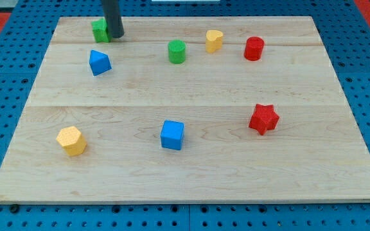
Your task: Move the yellow star towards the top center of the board
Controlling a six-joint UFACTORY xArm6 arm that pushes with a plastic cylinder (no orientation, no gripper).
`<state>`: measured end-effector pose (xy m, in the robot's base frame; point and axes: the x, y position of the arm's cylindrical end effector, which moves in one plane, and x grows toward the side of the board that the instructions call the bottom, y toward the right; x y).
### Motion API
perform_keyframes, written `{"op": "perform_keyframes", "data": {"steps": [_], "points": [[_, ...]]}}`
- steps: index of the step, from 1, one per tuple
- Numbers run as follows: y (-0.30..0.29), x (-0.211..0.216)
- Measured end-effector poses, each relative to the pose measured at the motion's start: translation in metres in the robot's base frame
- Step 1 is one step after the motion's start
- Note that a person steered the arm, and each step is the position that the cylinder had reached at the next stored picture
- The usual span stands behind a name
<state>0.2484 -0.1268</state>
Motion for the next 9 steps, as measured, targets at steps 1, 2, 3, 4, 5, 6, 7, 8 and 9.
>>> {"op": "perform_keyframes", "data": {"steps": [1, 2, 3, 4, 5, 6, 7, 8, 9], "points": [[0.085, -0.007], [0.141, -0.017], [0.208, -0.046], [0.228, -0.011], [0.220, 0.016], [0.213, 0.032], [0.172, 0.048], [0.157, 0.060], [0.165, 0.042]]}}
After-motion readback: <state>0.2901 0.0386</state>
